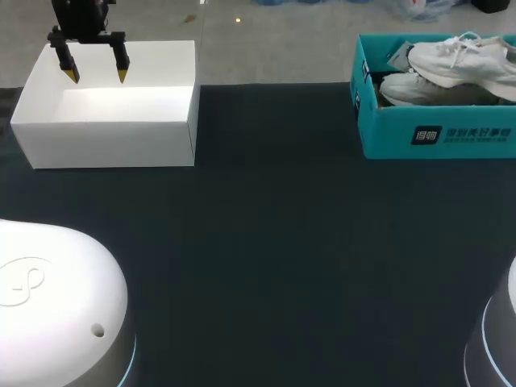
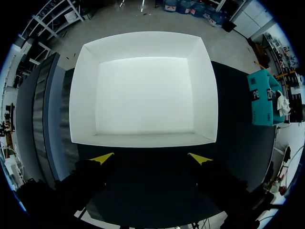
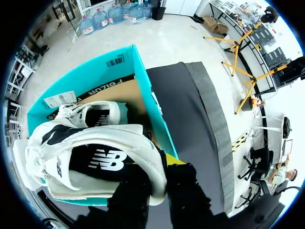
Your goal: Take the shoe out of the shoebox, open the shoe tongue, remove and reinsert the insole, then place the shoe into the shoebox
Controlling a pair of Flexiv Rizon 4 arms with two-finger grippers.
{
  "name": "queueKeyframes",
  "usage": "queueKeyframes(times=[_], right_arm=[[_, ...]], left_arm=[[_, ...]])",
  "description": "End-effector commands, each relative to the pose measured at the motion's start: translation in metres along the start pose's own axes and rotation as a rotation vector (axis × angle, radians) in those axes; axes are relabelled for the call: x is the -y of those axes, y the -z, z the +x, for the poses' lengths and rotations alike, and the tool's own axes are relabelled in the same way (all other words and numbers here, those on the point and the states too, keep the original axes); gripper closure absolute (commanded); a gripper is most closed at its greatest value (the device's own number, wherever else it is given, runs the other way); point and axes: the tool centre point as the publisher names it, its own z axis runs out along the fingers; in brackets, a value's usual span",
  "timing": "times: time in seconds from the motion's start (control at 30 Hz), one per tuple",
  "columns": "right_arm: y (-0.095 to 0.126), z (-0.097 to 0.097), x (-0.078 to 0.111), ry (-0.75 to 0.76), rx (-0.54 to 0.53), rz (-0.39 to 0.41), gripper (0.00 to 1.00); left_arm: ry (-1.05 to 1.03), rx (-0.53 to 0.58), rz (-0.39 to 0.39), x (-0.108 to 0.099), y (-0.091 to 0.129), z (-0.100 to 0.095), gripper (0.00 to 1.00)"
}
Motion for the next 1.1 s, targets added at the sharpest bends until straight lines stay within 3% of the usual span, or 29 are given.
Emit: queueKeyframes(times=[0.03,0.4,0.47,1.1], right_arm=[[0.051,-0.007,0.009,-0.005,-0.011,-0.018,1.0],[0.108,-0.012,0.018,0.008,-0.075,-0.073,1.0],[0.112,-0.011,0.015,-0.001,-0.095,-0.103,1.0],[0.112,-0.011,0.015,-0.001,-0.095,-0.103,1.0]], left_arm=[[0.0,0.0,0.0,0.0,0.0,0.0,0.0],[0.0,0.0,0.0,0.0,0.0,0.0,0.0],[0.0,0.0,0.0,0.0,0.0,0.0,0.0],[0.0,0.0,0.0,0.0,0.0,0.0,0.0]])
